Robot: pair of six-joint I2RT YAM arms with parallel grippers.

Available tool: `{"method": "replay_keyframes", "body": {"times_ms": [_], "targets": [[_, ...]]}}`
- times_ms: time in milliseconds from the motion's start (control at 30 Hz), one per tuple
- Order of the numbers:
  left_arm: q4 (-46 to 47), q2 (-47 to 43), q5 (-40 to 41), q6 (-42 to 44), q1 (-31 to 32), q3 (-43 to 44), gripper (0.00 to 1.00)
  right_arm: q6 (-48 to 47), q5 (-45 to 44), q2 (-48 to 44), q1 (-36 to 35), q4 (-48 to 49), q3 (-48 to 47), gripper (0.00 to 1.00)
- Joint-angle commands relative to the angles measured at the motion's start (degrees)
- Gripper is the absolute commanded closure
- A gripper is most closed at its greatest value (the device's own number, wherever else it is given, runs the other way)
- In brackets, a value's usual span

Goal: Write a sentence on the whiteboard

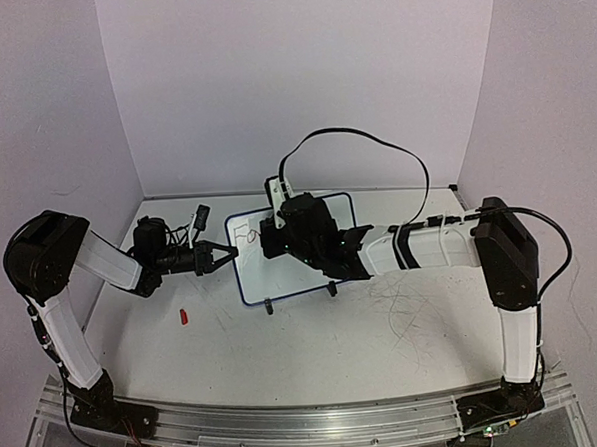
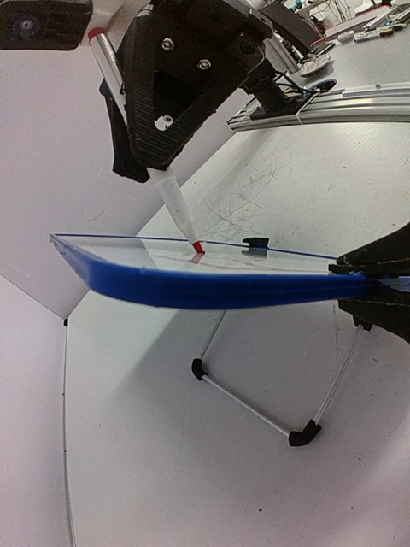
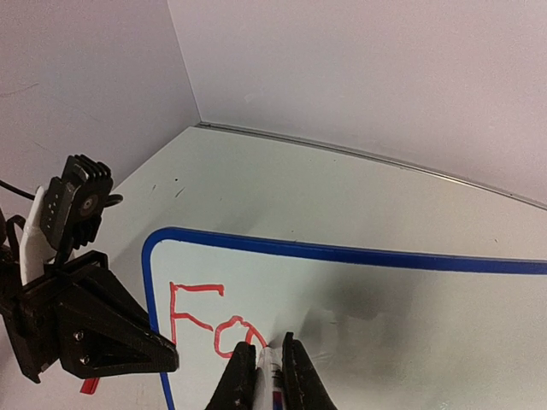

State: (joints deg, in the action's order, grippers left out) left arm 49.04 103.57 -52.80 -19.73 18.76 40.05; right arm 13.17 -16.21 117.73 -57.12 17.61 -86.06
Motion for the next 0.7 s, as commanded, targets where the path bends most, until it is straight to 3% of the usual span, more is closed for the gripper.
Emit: {"method": "replay_keyframes", "body": {"times_ms": [0,667], "targets": [[-0.8,-1.8,0.3,2.3,0.4,0.5,1.00,0.5,-1.7,-1.8,0.9,-0.6,1.2,1.00],[-1.2,-2.1,0.5,2.6,0.4,0.5,1.00,1.5,-2.0,-2.0,0.3,-1.5,1.3,1.00]]}}
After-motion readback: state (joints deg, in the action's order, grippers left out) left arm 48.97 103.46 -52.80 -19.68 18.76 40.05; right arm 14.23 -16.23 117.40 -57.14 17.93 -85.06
